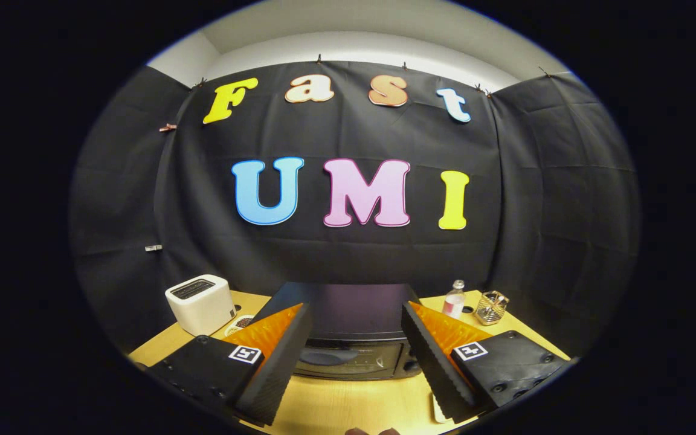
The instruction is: Open the toaster oven, put the food inside, and close the toaster oven door.
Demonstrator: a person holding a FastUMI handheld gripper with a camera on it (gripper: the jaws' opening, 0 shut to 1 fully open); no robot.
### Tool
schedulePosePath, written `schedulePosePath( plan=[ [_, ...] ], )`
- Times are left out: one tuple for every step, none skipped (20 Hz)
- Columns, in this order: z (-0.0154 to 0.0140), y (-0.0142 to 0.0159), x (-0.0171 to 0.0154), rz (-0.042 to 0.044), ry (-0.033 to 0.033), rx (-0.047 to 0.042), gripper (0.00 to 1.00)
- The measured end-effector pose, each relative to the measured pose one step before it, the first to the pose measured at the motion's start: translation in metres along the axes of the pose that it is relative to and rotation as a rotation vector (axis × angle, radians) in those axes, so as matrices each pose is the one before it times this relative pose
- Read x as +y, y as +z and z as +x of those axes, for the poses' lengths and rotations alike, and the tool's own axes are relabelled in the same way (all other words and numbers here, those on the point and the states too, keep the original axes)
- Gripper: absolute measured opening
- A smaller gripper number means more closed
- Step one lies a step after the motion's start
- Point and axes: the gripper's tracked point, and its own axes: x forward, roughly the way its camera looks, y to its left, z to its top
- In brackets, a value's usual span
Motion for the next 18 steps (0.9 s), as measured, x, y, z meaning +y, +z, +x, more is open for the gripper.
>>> schedulePosePath(
  plan=[
    [0.00899,-0.00561,0.00700,-0.00045,-0.00606,0.00914,0.99],
    [0.00939,-0.00580,0.00605,-0.00496,-0.00728,0.00944,0.98],
    [0.01012,-0.00875,0.00664,-0.00524,-0.00490,0.01799,0.98],
    [0.01037,-0.00942,0.00690,-0.00603,0.00219,0.01919,0.98],
    [0.00972,-0.01028,0.00534,-0.00235,-0.00310,0.02896,0.98],
    [0.00726,-0.00868,0.00634,0.00193,0.00779,0.02358,0.99],
    [0.00699,-0.00979,0.00543,0.00033,-0.00127,0.02311,0.98],
    [0.00602,-0.00807,0.00063,-0.00162,-0.00682,0.02182,0.98],
    [0.00558,-0.00539,-0.00114,-0.00862,-0.01248,0.00948,0.98],
    [0.00487,-0.00367,-0.00114,-0.01190,-0.01238,0.00501,0.98],
    [0.00457,-0.00221,-0.00056,-0.01117,-0.00810,0.00072,0.99],
    [0.00384,-0.00289,-0.00169,-0.00518,-0.00721,0.00566,0.98],
    [0.00410,-0.00383,-0.00106,0.00668,-0.00322,0.01109,0.98],
    [0.00259,-0.00677,-0.00082,0.01202,-0.00213,0.01581,0.98],
    [0.00226,-0.00577,-0.00059,0.01662,-0.00234,0.02145,0.98],
    [0.00264,-0.00560,0.00009,0.01827,-0.00154,0.02177,0.99],
    [0.00244,-0.00776,0.00041,0.02492,-0.00065,0.03018,0.98],
    [0.00083,-0.00902,0.00461,0.02509,0.01841,0.03966,0.98]
  ],
)
